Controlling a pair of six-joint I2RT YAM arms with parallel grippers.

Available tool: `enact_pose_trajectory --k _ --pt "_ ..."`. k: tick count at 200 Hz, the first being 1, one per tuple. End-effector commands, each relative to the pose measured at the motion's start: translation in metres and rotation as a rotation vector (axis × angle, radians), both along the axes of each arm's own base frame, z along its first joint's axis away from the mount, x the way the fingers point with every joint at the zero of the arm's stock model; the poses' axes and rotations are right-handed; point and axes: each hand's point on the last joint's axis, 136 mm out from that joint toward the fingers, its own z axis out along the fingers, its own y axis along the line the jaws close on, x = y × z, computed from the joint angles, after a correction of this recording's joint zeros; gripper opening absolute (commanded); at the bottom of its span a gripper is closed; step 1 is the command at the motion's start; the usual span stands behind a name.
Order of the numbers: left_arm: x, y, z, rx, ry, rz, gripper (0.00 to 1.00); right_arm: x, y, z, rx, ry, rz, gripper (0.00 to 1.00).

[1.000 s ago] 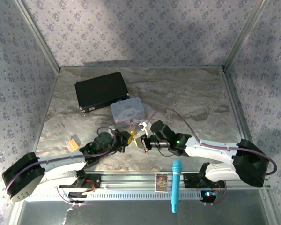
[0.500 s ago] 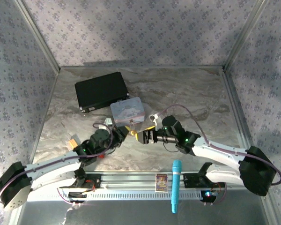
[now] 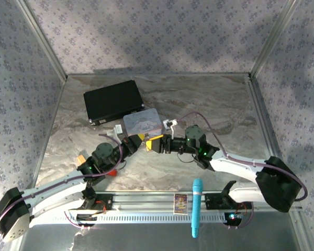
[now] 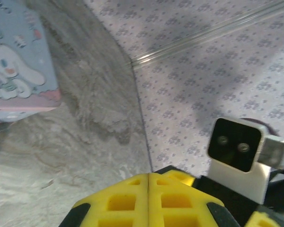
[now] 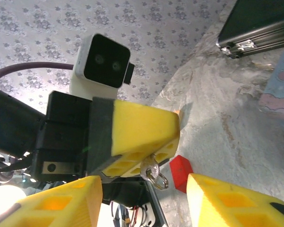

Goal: Unlock the padlock with the key

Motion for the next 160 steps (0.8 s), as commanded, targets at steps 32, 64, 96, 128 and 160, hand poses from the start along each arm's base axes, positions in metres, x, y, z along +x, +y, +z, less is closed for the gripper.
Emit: enact_pose_trajectory --k 32,64,96,128,160 --pt "-0.002 -0.003 0.042 -0.099 -0.114 -0.023 0.00 -0.008 0.014 0.031 0.108 -0.040 0.066 0.41" --pt "-0.002 -0.005 0.043 -0.119 -0.105 -0.033 0.00 -0.003 0.018 0.034 0.126 -0.036 0.058 0.31" --pt "-0.002 -0.005 0.043 -0.129 -0.103 -0.033 0.00 -0.002 0.026 0.030 0.124 -0.018 0.084 0.21" --pt "-0.003 -0.006 0.041 -0.128 -0.095 -0.037 0.00 0.004 0.022 0.025 0.133 -0.013 0.042 0.11" --pt "-0.002 -0.005 0.033 -0.114 -0.071 -0.036 0.00 0.003 0.019 0.022 0.126 -0.005 0.048 0.01"
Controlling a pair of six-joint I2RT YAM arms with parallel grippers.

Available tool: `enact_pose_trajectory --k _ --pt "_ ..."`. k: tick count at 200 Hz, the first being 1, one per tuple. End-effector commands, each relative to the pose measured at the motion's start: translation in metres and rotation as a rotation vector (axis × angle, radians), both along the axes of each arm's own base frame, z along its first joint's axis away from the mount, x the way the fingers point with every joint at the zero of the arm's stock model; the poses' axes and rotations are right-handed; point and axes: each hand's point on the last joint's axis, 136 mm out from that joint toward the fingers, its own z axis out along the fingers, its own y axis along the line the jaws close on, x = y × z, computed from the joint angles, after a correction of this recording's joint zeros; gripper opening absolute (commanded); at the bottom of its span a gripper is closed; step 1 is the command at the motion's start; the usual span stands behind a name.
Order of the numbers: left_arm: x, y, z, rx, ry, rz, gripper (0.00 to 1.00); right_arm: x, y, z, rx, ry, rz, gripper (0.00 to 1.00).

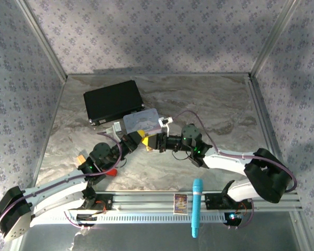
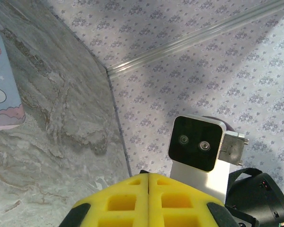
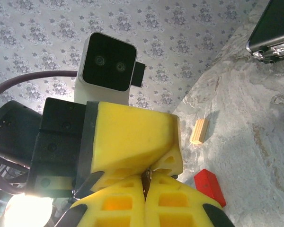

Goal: Unlock the padlock with the key

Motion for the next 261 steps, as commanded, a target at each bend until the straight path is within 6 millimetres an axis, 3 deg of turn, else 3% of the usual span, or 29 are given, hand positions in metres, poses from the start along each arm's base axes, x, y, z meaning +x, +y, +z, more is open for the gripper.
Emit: enact_pose_trajectory --k 1,40,68,140,196,203,228,234,244,261 --pt "-0.004 -0.003 0.009 -0.035 -0.011 -0.029 0.00 -0.001 -0.001 0.008 0.032 -0.030 0.000 0.00" --pt "-0.001 0.003 -0.008 0.021 0.034 0.005 0.02 -0.001 -0.015 -0.006 -0.006 -0.017 -0.044 0.00" --pt "0.001 -0.001 -0.016 0.036 0.067 -0.001 0.02 -0.003 -0.020 -0.005 -0.019 -0.030 -0.047 0.00" --pt "0.004 -0.003 -0.026 0.056 0.102 0.005 0.01 0.003 -0.040 -0.017 -0.068 -0.011 -0.104 0.00" --pt "0.007 -0.011 -0.035 0.062 0.130 -0.006 0.05 -0.001 -0.043 -0.027 -0.110 -0.005 -0.085 0.00" --pt "0.008 -0.010 -0.036 0.066 0.132 -0.003 0.13 0.000 -0.045 -0.029 -0.115 0.000 -0.090 0.00" --pt "0.011 -0.001 -0.041 0.090 0.154 0.049 0.70 0.004 -0.053 -0.039 -0.141 0.017 -0.123 0.00" --pt "0.012 0.002 -0.043 0.103 0.163 0.065 0.80 0.005 -0.056 -0.043 -0.158 0.023 -0.136 0.00" --pt "0.013 0.007 -0.048 0.141 0.179 0.090 0.86 0.008 -0.060 -0.052 -0.197 0.037 -0.161 0.00" --pt "0.016 0.017 -0.066 0.306 0.247 0.135 0.86 0.015 -0.069 -0.068 -0.251 0.065 -0.211 0.00"
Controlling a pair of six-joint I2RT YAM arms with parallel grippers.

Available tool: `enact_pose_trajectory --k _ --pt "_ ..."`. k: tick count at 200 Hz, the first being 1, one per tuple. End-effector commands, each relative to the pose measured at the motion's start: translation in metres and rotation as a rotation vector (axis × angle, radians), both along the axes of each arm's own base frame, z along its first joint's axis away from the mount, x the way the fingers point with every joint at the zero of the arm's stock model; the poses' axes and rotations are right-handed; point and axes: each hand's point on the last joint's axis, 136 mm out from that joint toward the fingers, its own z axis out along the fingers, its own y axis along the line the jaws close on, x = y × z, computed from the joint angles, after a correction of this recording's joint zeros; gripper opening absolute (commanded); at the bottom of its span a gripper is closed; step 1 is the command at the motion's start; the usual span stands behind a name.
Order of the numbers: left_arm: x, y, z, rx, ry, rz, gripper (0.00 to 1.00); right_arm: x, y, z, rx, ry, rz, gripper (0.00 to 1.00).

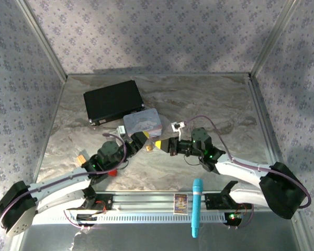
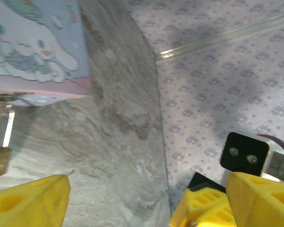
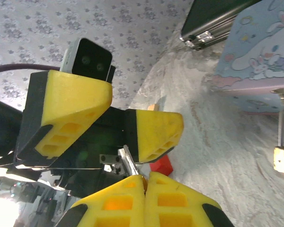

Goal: Unlock the padlock with the key

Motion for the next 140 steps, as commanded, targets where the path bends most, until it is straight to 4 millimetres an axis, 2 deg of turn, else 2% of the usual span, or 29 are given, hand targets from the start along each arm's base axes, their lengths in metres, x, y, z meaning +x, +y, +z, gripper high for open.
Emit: enact_pose_trajectory --k 1,21,36,71,112,140 --pt "0.009 0.017 -0.007 0.178 0.058 0.083 0.86 0.008 -0.015 -0.025 -0.093 0.024 -0.073 0.00" --pt "0.012 0.028 -0.036 0.466 0.150 0.086 0.82 0.018 -0.029 -0.044 -0.170 0.065 -0.158 0.00" --pt "0.017 0.020 -0.051 0.578 0.142 0.027 0.81 0.024 -0.038 -0.054 -0.230 0.075 -0.208 0.00" --pt "0.030 -0.011 -0.081 0.606 0.119 -0.061 0.73 0.027 -0.047 -0.068 -0.314 0.084 -0.241 0.00" --pt "0.051 -0.020 -0.111 0.704 0.111 -0.053 0.70 0.028 -0.052 -0.081 -0.350 0.105 -0.253 0.00" --pt "0.060 -0.020 -0.130 0.730 0.128 -0.018 0.62 0.027 -0.052 -0.084 -0.355 0.106 -0.252 0.00"
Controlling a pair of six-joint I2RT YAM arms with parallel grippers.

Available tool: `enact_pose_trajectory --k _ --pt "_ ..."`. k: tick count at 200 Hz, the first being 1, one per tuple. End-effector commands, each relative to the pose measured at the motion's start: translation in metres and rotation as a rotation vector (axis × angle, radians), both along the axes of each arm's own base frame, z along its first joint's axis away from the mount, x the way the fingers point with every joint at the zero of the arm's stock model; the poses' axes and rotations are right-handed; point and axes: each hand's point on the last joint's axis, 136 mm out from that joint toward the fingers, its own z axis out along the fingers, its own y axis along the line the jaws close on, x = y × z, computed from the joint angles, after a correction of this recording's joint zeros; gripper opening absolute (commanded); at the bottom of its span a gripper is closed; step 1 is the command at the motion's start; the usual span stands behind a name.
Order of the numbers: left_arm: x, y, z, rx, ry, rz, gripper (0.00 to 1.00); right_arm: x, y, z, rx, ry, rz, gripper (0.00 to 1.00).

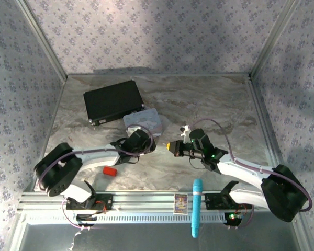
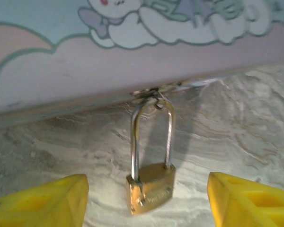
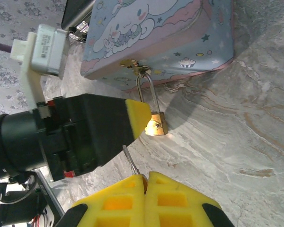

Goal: Unlock the padlock with the key

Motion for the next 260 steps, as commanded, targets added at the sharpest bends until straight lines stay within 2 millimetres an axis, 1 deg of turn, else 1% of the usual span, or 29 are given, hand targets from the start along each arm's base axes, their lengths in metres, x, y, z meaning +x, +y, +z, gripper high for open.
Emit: enact_pose_trajectory --k 1,18,39,47,60,80,92,134,152,158,169,186,193,214,245,260 --pt "0.022 -0.007 0.009 -0.007 -0.073 0.026 0.62 0.002 -0.005 -0.008 -0.037 -0.003 -0.012 0.00" --pt "0.024 -0.006 -0.002 -0.005 -0.064 0.045 0.57 0.002 -0.006 -0.009 -0.038 -0.003 -0.014 0.00" --pt "0.024 -0.015 -0.008 -0.046 -0.056 0.029 0.51 0.002 -0.006 -0.012 -0.037 0.002 -0.017 0.00" --pt "0.024 -0.015 -0.010 -0.046 -0.048 0.033 0.46 0.002 -0.006 -0.013 -0.036 0.006 -0.017 0.00" --pt "0.023 -0.016 -0.015 -0.052 -0.033 0.034 0.34 0.001 -0.005 -0.017 -0.033 0.013 -0.015 0.00" --pt "0.020 -0.018 -0.018 -0.084 -0.018 0.039 0.24 0.002 -0.003 -0.023 -0.027 0.027 -0.018 0.00" --pt "0.017 -0.019 -0.020 -0.095 -0.008 0.038 0.20 0.004 -0.002 -0.025 -0.017 0.035 -0.019 0.00" --pt "0.013 -0.013 -0.019 -0.115 -0.003 0.077 0.16 0.007 0.005 -0.030 0.009 0.059 -0.022 0.00" --pt "0.012 -0.010 -0.011 -0.145 -0.018 0.107 0.15 0.010 0.011 -0.032 0.053 0.105 -0.034 0.00" --pt "0.011 -0.010 -0.007 -0.158 -0.027 0.115 0.14 0.010 0.014 -0.035 0.067 0.137 -0.040 0.00" --pt "0.011 -0.008 -0.001 -0.189 -0.041 0.141 0.12 0.012 0.021 -0.033 0.118 0.167 -0.040 0.00" --pt "0.011 -0.009 0.006 -0.282 -0.053 0.182 0.10 0.013 0.028 -0.031 0.175 0.211 -0.051 0.00" --pt "0.011 -0.011 0.008 -0.323 -0.053 0.193 0.09 0.014 0.030 -0.033 0.180 0.233 -0.060 0.00" --pt "0.011 -0.016 0.009 -0.423 -0.038 0.220 0.06 0.016 0.036 -0.037 0.191 0.277 -0.065 0.00" --pt "0.011 -0.021 0.011 -0.573 -0.038 0.261 0.02 0.013 0.041 -0.043 0.219 0.305 -0.061 0.00" --pt "0.012 -0.024 0.019 -0.631 -0.063 0.265 0.01 0.011 0.043 -0.045 0.258 0.334 -0.062 0.00"
